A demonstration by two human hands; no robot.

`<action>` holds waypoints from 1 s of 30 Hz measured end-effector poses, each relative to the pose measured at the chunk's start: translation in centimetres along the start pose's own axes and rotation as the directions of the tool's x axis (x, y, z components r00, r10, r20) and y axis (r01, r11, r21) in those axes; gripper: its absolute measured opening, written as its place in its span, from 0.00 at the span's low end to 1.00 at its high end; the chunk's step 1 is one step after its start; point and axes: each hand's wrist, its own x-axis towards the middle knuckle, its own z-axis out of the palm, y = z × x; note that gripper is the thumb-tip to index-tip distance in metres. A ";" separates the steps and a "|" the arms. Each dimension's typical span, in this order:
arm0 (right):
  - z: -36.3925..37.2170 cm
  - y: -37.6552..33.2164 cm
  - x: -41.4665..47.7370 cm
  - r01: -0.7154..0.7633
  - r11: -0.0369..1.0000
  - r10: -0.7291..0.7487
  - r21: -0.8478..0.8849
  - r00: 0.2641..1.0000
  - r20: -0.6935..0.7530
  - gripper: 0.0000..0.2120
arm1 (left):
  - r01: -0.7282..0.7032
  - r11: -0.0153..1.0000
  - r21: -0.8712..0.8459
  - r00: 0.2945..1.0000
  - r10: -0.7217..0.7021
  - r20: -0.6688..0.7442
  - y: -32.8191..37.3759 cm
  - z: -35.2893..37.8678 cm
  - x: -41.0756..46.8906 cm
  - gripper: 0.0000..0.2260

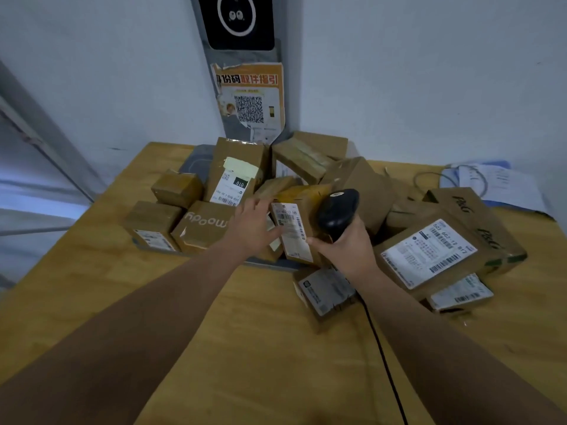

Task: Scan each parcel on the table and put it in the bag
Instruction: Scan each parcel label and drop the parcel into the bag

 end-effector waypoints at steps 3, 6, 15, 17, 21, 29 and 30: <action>0.4 0.2 0.0 -0.030 1.000 0.030 -0.006 1.000 0.001 0.47 | -0.003 0.999 -0.041 0.999 0.004 0.032 -1.0 0.5 0.6 0.32; 0.6 0.4 0.4 -0.046 0.999 0.046 0.000 0.999 0.005 0.46 | -0.026 0.999 -0.032 1.000 0.026 0.006 -1.6 0.7 0.8 0.32; 0.9 -0.9 -0.3 -0.130 0.991 0.131 0.020 0.991 -0.035 0.35 | -0.065 0.997 0.049 0.997 0.063 0.049 -1.3 0.5 2.1 0.34; 1.1 -0.9 -0.7 -0.149 0.988 0.150 0.028 0.988 -0.048 0.32 | -0.103 0.994 0.041 0.995 0.103 0.004 -1.4 0.7 2.5 0.28; 1.2 -0.3 -1.7 -0.186 0.981 0.189 0.050 0.980 -0.061 0.30 | -0.213 0.977 -0.026 0.977 0.213 -0.004 -1.2 0.8 2.6 0.21; 0.6 1.1 -2.6 -0.240 0.966 0.249 0.095 0.962 -0.109 0.23 | -0.373 0.927 0.033 0.916 0.362 0.174 0.7 0.9 2.7 0.34; 0.5 1.3 -2.6 -0.257 0.961 0.269 0.101 0.954 -0.132 0.21 | -0.373 0.928 0.008 0.909 0.363 0.205 0.8 0.8 2.9 0.34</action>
